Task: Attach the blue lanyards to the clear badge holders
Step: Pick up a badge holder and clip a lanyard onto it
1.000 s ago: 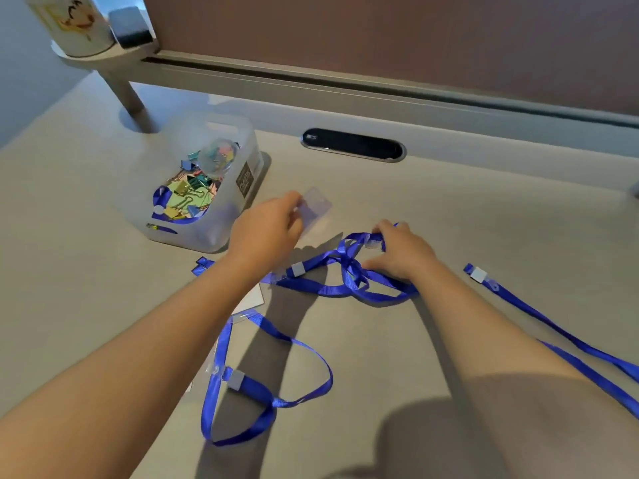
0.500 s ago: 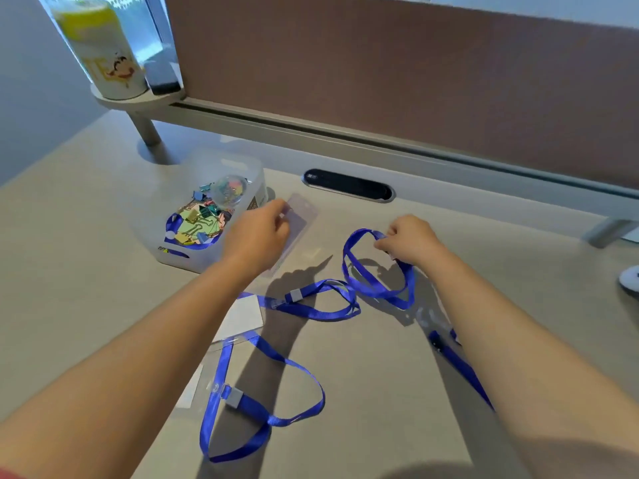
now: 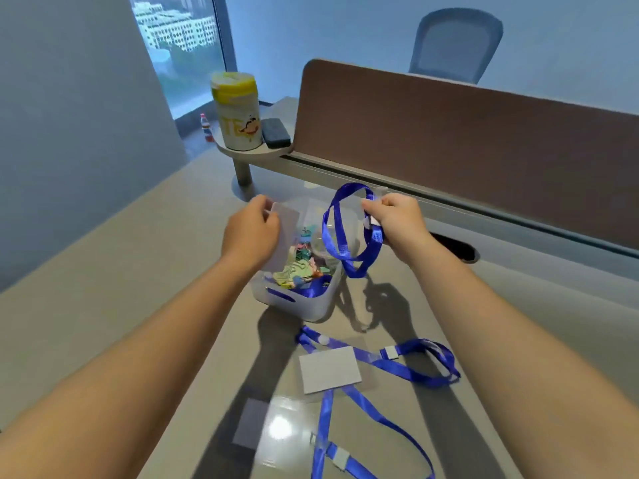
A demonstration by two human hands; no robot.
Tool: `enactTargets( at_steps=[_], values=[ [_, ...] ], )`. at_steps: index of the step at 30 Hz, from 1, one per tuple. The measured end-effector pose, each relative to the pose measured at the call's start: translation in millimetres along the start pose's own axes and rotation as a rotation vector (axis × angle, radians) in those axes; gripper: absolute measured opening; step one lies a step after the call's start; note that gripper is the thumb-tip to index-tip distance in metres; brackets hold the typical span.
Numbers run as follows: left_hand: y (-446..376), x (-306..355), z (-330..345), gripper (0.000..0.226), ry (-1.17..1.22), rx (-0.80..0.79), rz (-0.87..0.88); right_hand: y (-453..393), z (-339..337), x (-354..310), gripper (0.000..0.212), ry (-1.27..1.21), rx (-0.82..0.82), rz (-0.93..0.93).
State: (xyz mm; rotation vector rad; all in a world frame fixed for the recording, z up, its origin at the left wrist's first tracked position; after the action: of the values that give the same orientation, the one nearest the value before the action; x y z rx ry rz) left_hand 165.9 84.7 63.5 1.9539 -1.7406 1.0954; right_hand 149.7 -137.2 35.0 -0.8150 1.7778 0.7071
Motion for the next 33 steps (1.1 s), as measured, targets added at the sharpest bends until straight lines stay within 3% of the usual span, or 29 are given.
enactTargets(
  at_steps=[7, 11, 13, 16, 24, 33],
  values=[
    [-42.7, -48.3, -28.1, 0.025, 0.088, 0.015, -0.048, 12.0, 99.6, -3.8, 0.039, 0.322, 0.002, -0.27],
    [-46.2, -57.8, -24.6, 0.024, 0.11, -0.005, -0.011, 22.5, 131.3, 21.7, 0.014, 0.768, -0.113, -0.468],
    [-45.0, -57.0, -19.4, 0.024, 0.107, -0.024, 0.024, 27.0, 136.2, 36.1, 0.026, 0.97, -0.207, -0.517],
    [-37.6, -46.9, -7.1, 0.022, 0.092, -0.066, 0.092, 29.9, 127.5, 41.4, 0.037, 1.056, -0.276, -0.548],
    [19.1, 41.2, 42.3, 0.023, 0.09, -0.183, 0.374, 27.8, -4.6, 52.3, 0.039, 1.014, -0.127, -0.404],
    [158.3, 148.7, 133.7, 0.033, 0.134, -0.426, 0.653, 49.1, -216.5, 157.0, 0.031, 0.959, 0.091, 0.003]
  ],
)
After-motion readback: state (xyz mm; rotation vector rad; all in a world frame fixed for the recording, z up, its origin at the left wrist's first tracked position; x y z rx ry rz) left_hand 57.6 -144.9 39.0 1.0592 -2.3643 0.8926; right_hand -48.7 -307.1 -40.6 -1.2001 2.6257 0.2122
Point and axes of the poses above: each hand's wrist, its own y-axis away from the middle knuckle, its own z-axis out of the palm, x = y × z, the point moved 10 cm from there along -y, towards the middle knuckle, and after that the axes turned 15 degrees about x, right-handed, at the moved point
